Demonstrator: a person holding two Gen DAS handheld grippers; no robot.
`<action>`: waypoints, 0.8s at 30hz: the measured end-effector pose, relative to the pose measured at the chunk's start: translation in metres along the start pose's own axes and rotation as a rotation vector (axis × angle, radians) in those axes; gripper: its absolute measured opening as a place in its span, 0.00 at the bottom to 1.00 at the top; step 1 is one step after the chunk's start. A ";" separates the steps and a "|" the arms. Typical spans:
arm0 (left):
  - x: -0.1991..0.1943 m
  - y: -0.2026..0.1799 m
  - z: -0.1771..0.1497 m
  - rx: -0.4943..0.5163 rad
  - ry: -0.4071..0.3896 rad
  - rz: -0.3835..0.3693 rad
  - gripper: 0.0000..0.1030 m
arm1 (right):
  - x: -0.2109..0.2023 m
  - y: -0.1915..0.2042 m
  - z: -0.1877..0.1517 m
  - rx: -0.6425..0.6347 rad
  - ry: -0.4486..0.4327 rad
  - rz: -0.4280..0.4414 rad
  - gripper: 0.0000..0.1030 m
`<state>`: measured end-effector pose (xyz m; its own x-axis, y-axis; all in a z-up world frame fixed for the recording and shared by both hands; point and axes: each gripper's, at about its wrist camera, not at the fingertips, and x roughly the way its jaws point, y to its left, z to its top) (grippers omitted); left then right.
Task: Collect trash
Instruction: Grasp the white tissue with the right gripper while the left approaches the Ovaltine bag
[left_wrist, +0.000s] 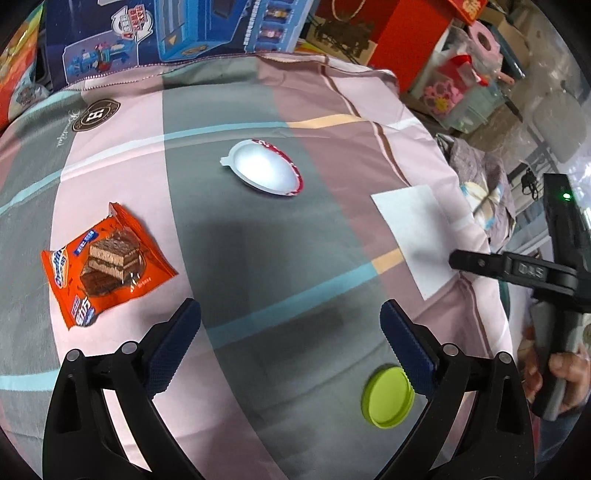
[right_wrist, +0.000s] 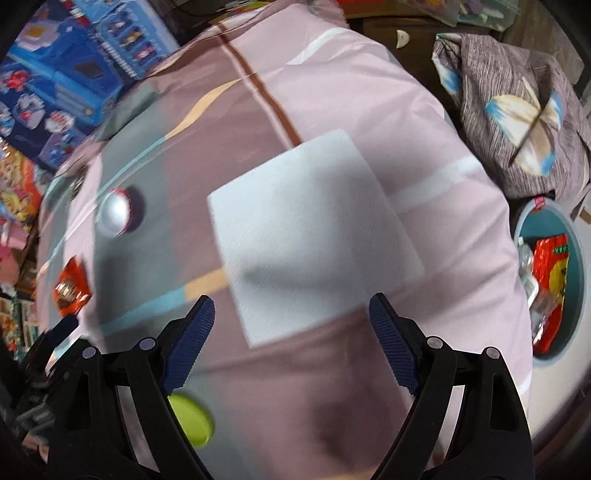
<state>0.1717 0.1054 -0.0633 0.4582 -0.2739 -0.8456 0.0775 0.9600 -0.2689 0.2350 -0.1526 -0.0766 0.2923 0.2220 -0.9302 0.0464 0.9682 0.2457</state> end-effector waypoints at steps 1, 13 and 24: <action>0.002 0.001 0.001 -0.003 0.003 0.000 0.95 | 0.004 -0.002 0.003 0.005 -0.001 -0.003 0.79; 0.025 0.010 0.028 -0.015 0.028 -0.018 0.95 | 0.042 0.005 0.027 -0.058 -0.045 -0.126 0.89; 0.025 0.009 0.027 -0.015 0.030 -0.033 0.95 | 0.037 0.045 0.005 -0.257 -0.103 -0.171 0.36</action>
<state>0.2075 0.1085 -0.0740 0.4286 -0.3076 -0.8495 0.0792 0.9494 -0.3038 0.2525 -0.1018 -0.0987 0.3971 0.0531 -0.9162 -0.1354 0.9908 -0.0013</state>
